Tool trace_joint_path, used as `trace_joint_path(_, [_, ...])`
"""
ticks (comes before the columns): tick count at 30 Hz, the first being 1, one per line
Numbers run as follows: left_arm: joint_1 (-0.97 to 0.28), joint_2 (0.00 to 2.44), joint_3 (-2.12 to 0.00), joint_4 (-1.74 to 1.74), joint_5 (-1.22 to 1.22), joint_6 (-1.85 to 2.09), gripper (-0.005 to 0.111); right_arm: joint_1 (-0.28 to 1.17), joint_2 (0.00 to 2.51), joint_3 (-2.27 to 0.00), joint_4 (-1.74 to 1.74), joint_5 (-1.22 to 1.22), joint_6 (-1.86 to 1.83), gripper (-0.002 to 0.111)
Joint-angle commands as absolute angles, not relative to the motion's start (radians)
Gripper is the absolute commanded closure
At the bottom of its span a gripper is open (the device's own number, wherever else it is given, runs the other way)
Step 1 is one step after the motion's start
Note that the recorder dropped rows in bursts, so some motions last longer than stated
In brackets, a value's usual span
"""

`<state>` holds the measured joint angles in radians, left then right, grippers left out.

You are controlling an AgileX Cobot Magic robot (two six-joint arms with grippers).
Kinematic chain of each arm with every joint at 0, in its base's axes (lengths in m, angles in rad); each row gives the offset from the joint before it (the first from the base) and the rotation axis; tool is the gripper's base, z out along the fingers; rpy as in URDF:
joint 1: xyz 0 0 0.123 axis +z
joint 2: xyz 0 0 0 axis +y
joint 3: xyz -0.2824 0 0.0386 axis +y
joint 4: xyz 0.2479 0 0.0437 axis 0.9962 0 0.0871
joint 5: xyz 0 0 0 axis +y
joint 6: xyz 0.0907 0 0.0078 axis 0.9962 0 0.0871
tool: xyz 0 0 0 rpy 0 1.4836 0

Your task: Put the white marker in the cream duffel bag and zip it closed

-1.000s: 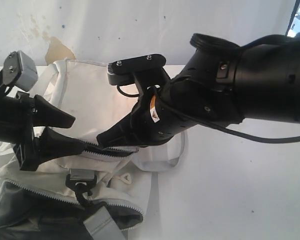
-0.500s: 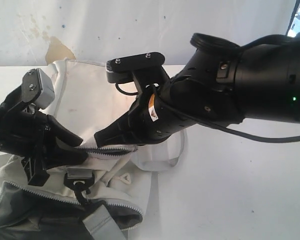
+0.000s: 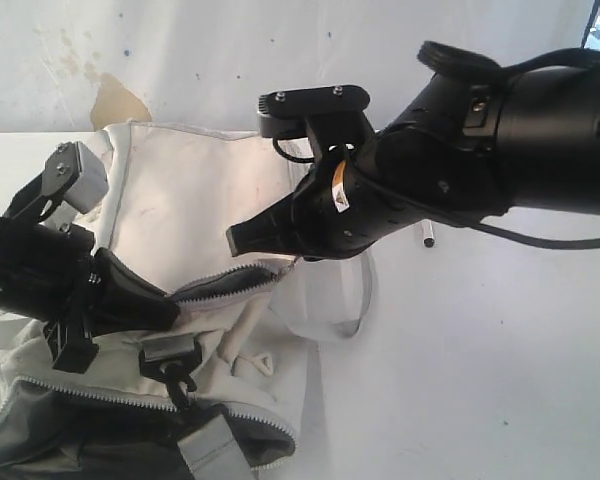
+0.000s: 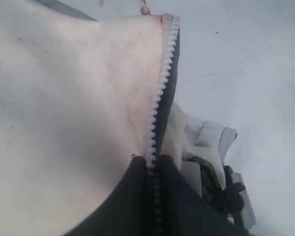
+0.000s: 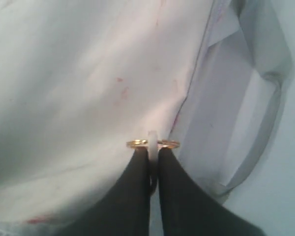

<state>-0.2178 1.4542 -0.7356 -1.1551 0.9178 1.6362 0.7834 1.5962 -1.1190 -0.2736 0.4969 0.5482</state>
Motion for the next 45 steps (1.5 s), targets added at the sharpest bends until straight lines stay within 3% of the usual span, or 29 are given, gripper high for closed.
trace_joint_path(1, [-0.221,1.453,-0.73,-1.084,0.868,1.563,0.107,0.737,1.584,-1.116,-0.316,0.485,0.553,0.108])
trace_joint_path(10, [-0.221,1.382,-0.73,-0.948,0.837,1.544,0.107,0.706,1.611,-1.116,-0.385,0.454,0.56,0.108])
trace_joint_path(20, [-0.221,1.327,-0.73,-0.808,0.86,1.462,0.107,0.615,1.678,-1.14,-0.375,0.211,0.564,0.108])
trace_joint_path(45, [-0.221,1.327,-0.73,-0.746,0.793,1.402,0.107,0.478,2.081,-1.599,-0.368,0.032,0.662,0.108])
